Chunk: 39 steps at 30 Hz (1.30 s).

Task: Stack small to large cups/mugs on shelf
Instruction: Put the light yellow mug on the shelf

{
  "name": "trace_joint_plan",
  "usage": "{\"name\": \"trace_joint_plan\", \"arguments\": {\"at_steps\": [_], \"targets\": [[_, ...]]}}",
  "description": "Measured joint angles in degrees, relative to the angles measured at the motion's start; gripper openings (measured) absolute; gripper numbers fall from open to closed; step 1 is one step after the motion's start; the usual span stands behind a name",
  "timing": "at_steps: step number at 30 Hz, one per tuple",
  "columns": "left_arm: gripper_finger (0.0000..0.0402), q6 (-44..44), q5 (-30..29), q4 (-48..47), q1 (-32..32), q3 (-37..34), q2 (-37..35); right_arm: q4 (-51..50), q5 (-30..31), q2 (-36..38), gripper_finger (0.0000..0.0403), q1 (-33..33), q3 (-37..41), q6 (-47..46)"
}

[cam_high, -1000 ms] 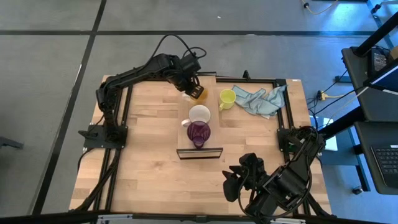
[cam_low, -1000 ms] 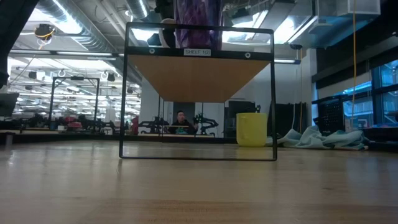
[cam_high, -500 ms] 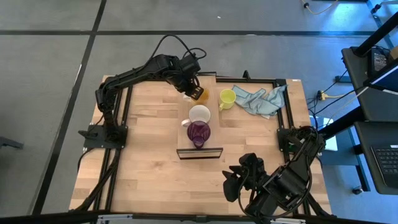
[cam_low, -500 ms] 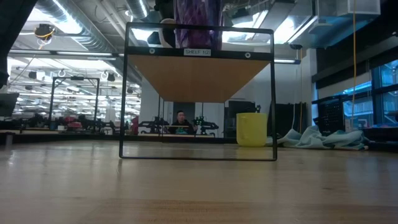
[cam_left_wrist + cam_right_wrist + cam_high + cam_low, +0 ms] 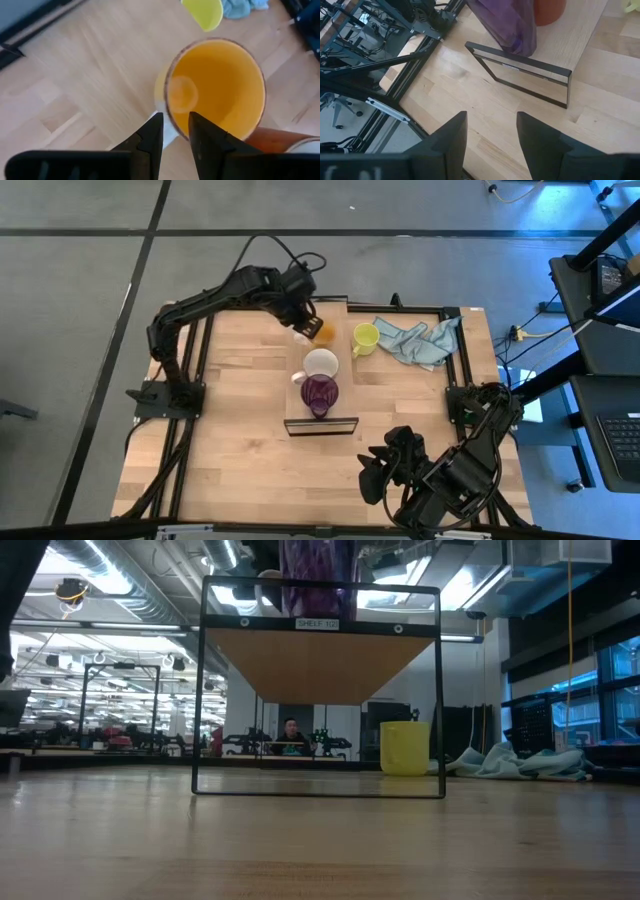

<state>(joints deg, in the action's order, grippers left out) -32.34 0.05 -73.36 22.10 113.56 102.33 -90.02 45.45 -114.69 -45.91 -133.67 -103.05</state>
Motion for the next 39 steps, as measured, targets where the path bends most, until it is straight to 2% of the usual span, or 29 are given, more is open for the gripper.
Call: {"name": "trace_joint_plan", "arguments": {"at_steps": [4, 11, 13, 17, 20, 26, 30, 35, 39], "targets": [[0.0086, 0.1, -1.6, 0.1, 0.2, 0.0, -2.0, 0.0, 0.6, 0.0, 0.0173, 0.0, 0.0, 0.3], [0.0086, 0.1, -5.5, -0.3, 0.1, 0.0, -6.8, 0.0, 6.0, 2.4, 0.0173, 2.0, 0.0, 3.4], [0.0086, 0.0, -5.1, -0.4, -0.3, 0.0, -8.2, 0.0, 5.4, 3.3, 0.0173, 3.9, 0.0, 5.8], [0.0086, 2.3, -2.1, -0.3, -2.9, 0.0, -11.7, 0.0, 0.4, 5.3, 0.0173, 8.9, 0.0, 14.3], [0.0086, 3.9, -2.9, -1.9, -5.5, 0.0, -14.5, 0.0, -1.8, 7.5, 0.0173, 13.6, 0.0, 22.9], [0.0086, 1.9, -9.3, -10.4, -10.3, 0.0, -18.9, 0.0, -2.9, 15.7, 0.0173, 24.8, 0.0, 36.6], [0.0086, 1.1, -10.0, -9.0, -14.7, 0.0, -21.2, 0.0, -9.8, 20.4, 0.0173, 35.5, 1.2, 43.7], [0.0086, 3.4, -12.5, -3.1, -19.4, 0.0, -23.5, -0.1, -18.6, 24.4, 0.0173, 48.1, 10.9, 48.0], [0.0086, 9.1, -12.2, -2.2, -19.1, 0.0, -24.3, 0.0, -25.1, 25.7, 0.0173, 55.0, 22.2, 49.3]]}}
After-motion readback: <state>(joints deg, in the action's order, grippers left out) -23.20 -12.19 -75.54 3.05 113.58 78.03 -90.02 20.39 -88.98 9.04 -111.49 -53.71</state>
